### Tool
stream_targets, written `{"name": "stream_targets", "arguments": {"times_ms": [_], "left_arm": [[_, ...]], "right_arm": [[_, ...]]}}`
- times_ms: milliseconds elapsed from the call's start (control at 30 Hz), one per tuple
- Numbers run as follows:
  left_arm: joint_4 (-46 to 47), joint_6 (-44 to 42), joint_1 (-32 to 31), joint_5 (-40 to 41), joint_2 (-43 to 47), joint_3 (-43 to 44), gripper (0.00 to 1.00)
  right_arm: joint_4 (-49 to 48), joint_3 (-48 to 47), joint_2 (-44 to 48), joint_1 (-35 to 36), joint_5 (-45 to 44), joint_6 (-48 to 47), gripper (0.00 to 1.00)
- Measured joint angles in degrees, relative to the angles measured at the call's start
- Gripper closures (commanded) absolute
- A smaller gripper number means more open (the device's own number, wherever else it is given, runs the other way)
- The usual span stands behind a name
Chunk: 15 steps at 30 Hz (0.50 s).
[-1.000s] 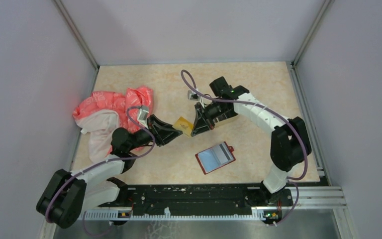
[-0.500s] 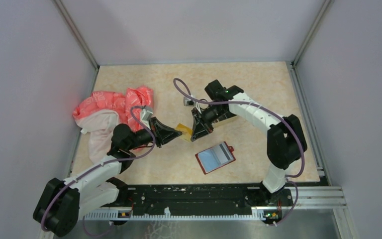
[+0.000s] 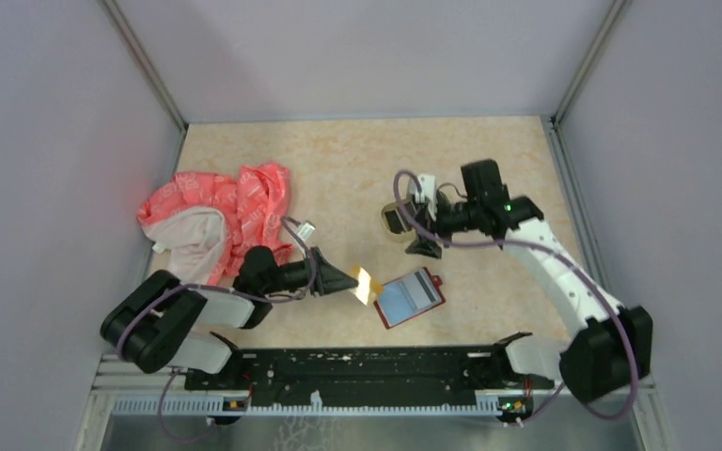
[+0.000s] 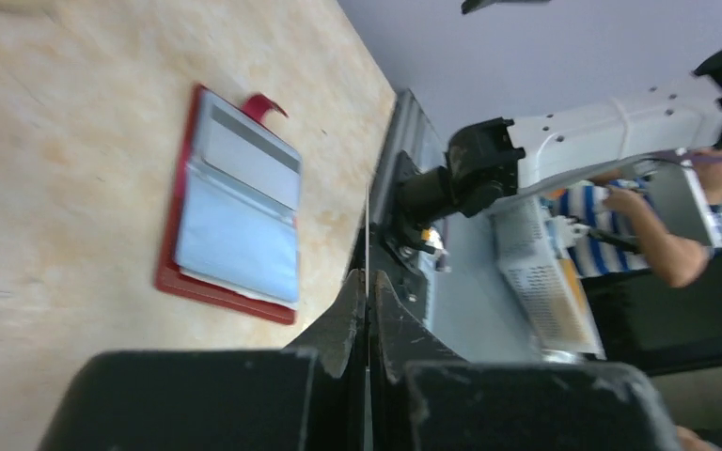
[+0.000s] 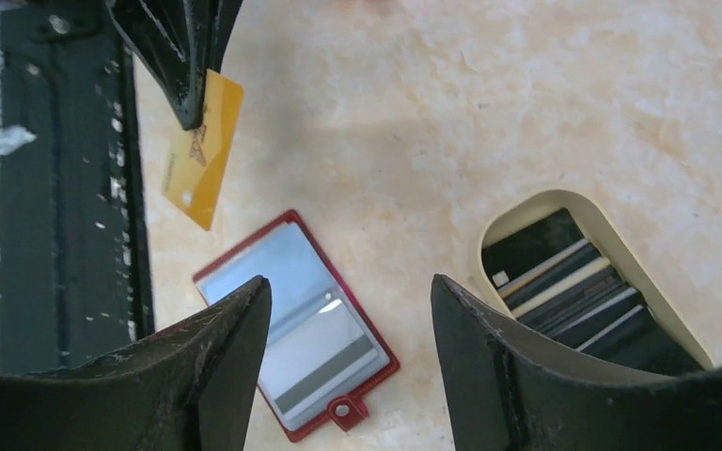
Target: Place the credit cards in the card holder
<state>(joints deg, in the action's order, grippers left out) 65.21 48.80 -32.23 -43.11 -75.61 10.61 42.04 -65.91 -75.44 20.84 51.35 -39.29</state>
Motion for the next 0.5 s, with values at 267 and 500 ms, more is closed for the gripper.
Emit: {"name": "stream_targets", "arguments": {"times_ms": [267, 500], "left_arm": [[16.9, 10.3, -8.3, 2.1, -21.6, 3.7, 1.00], [21.4, 15.3, -12.3, 6.0, -32.2, 7.1, 1.00]], "right_arm": [[-8.9, 18.6, 10.7, -1.5, -9.9, -2.3, 0.36], [-2.9, 10.2, -1.9, -2.4, -12.3, -4.8, 0.36]]}}
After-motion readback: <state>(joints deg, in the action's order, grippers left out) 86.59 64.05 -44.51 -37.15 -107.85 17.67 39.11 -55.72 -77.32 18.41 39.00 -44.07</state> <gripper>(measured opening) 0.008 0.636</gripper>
